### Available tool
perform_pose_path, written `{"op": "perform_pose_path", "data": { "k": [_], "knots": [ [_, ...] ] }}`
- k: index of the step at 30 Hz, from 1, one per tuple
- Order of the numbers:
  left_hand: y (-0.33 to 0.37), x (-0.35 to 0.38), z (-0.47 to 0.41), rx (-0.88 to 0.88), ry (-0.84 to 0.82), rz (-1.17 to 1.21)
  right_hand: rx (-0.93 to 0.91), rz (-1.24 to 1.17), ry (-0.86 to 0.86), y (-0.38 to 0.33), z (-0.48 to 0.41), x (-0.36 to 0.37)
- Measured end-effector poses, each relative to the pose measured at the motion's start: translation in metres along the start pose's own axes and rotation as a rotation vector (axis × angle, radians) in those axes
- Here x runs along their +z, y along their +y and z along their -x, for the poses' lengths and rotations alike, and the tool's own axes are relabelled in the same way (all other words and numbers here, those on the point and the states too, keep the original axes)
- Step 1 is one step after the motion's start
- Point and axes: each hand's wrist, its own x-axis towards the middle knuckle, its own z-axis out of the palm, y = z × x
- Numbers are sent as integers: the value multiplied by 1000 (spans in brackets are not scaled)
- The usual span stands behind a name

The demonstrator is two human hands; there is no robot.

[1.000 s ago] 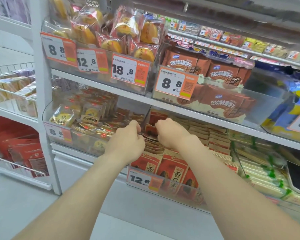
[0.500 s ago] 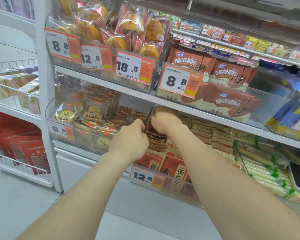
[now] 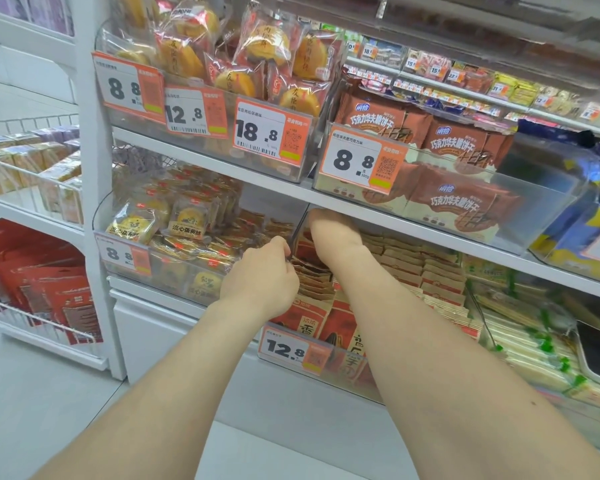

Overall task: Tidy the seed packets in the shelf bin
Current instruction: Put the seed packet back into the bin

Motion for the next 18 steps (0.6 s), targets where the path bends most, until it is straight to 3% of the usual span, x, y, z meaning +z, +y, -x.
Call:
{"op": "perform_pose_path", "data": {
  "k": [7,14,18],
  "knots": [
    [3,0,3,7,-1,5,-121,146,33,-10,24,-6],
    [2,-2,8,6,-31,7,-282,257,171,-17,71,-29],
    [4,-6,11,-14,35,36,-301,259,433,-1,108,-46]
  ]
}}
